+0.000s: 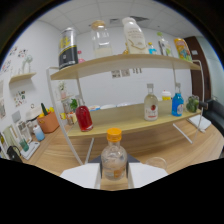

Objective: Make me a cup of Mount Fuji.

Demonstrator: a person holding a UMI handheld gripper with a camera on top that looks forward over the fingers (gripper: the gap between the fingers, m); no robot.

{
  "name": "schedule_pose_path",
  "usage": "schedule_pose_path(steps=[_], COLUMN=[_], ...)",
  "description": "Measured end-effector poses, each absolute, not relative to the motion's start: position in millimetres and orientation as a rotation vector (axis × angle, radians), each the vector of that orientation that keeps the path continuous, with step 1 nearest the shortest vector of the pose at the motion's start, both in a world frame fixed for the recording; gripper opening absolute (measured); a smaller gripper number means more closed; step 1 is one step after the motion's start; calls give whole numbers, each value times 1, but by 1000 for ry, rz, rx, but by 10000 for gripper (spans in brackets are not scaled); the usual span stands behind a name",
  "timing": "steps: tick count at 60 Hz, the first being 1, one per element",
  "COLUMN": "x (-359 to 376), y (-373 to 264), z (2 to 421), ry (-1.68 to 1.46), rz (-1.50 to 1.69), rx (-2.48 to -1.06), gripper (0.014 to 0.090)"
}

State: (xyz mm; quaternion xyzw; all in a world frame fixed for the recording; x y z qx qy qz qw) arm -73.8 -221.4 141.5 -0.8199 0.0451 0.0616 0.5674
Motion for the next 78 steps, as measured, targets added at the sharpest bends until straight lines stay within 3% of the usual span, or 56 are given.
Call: schedule_pose_path(steps=[8, 19, 41, 55, 66, 78], x=[-71, -69, -62, -56, -61, -78], y=[-226, -217, -195, -195, -198, -210], z=[113, 109, 132, 136, 138, 180], ry=[354, 667, 1280, 1451, 1417, 918], rz=[359, 709, 1422, 1626, 1587, 1098], rx=[-1966, -1883, -1436, -1227, -1285, -1602], gripper=[358, 358, 357, 354, 356, 358])
